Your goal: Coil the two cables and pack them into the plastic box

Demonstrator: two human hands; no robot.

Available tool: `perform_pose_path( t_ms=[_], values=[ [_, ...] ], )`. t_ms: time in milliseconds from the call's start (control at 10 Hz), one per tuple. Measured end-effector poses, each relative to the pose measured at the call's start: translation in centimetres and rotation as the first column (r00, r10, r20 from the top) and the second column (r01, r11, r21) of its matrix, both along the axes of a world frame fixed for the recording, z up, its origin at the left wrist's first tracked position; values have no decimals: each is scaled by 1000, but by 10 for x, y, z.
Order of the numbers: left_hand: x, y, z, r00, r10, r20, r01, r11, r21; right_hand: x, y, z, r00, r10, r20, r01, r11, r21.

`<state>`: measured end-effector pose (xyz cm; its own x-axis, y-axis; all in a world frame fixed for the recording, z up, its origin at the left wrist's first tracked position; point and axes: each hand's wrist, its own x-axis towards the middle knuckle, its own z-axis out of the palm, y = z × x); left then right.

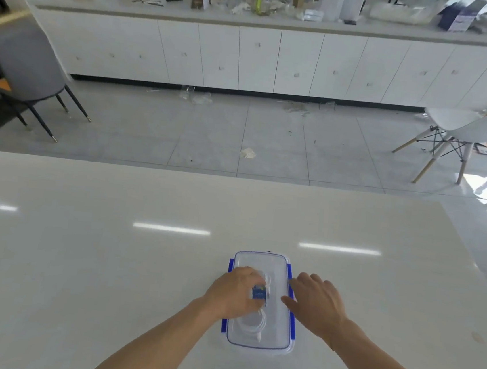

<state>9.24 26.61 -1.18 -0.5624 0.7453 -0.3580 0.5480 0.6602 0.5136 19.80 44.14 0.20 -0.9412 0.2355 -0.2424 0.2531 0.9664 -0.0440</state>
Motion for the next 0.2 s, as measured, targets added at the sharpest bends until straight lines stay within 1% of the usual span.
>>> perform_pose_path(
  t_ms=[100, 200],
  values=[
    [-17, -16, 32, 998, 21, 65, -18, 999, -39, -4, 11, 27, 995, 100, -23, -102, 989, -107],
    [-28, -29, 54, 997, 10, 78, -9, 1000, -18, -4, 17, 49, 985, 168, -40, -172, 979, -113]
  ],
)
